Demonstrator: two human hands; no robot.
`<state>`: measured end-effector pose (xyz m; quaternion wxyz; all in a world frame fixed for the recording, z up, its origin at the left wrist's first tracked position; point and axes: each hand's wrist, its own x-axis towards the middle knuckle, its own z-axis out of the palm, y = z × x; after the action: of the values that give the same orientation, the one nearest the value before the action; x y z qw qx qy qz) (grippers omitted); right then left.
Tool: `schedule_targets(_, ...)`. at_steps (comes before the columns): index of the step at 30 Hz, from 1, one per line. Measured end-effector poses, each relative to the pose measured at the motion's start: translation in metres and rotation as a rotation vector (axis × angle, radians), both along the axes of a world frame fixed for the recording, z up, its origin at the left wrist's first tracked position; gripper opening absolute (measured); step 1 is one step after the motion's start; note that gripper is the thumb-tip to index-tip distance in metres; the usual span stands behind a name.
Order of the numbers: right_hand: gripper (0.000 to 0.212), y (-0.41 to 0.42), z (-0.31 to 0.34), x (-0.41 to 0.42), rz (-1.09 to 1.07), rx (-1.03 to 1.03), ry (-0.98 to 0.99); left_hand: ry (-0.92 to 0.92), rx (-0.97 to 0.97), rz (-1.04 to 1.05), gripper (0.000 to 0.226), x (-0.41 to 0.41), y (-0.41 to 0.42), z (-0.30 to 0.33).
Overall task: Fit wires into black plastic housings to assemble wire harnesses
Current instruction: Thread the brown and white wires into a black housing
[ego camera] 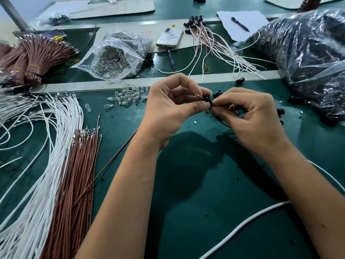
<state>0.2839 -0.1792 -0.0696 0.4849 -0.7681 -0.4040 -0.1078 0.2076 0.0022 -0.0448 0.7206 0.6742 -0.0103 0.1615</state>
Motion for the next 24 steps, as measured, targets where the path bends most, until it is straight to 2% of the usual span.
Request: schedule_targets(24,0.007,0.0015,0.0064,-0.0042,-0.024,0.017,-0.079,-0.092,-0.052,-0.068,0.032,0.0007,-0.0028,-0.0009)
